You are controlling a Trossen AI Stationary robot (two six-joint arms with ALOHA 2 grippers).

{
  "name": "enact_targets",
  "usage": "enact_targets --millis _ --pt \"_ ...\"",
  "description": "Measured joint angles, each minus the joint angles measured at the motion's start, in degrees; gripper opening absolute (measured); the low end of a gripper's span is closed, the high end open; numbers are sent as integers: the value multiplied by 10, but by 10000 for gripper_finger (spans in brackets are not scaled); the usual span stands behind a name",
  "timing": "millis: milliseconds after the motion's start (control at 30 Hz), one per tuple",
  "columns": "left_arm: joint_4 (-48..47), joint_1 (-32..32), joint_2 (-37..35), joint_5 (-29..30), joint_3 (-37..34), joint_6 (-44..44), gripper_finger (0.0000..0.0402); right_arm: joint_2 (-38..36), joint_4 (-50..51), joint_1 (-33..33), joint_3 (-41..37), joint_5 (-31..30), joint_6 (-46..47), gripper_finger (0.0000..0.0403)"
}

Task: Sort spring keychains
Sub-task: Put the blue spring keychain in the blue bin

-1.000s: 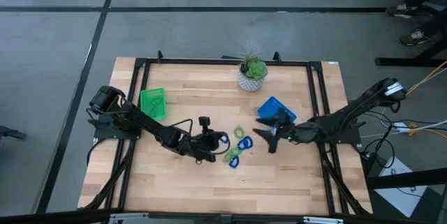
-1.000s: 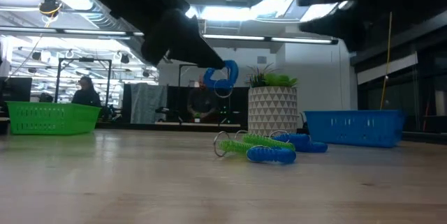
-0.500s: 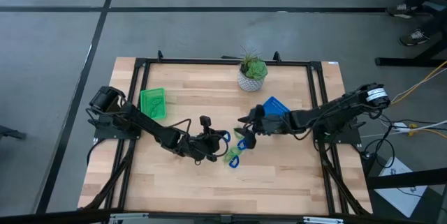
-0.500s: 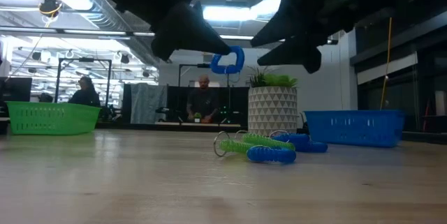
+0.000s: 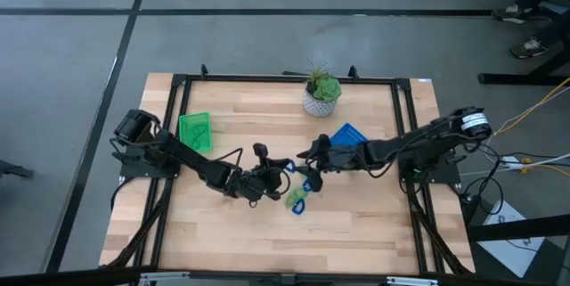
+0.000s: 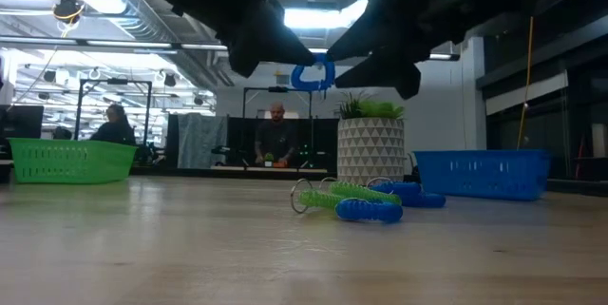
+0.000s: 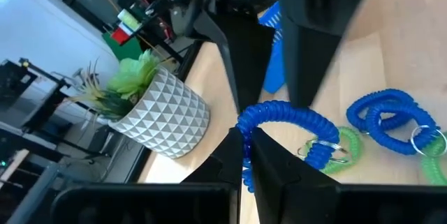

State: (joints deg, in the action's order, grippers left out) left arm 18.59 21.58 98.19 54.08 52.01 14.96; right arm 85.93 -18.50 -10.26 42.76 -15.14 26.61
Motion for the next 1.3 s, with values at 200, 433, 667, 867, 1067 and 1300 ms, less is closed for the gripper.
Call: enact_targets --millis 200,433,667,867,1067,1300 --pt "15 0 0 0 0 -7 11 32 -4 0 24 13 -18 241" --pt "18 0 0 -1 0 -9 19 37 46 0 60 13 -31 168" --pt "18 2 0 -1 0 -12 38 37 63 0 64 13 -30 28" --pt "-6 5 0 -14 0 -35 63 36 84 0 64 13 -24 38" --pt "-12 10 0 -15 0 -39 121 29 96 0 69 -9 -25 24" --pt "-25 26 0 6 0 -39 186 8 216 -27 124 -91 -30 32"
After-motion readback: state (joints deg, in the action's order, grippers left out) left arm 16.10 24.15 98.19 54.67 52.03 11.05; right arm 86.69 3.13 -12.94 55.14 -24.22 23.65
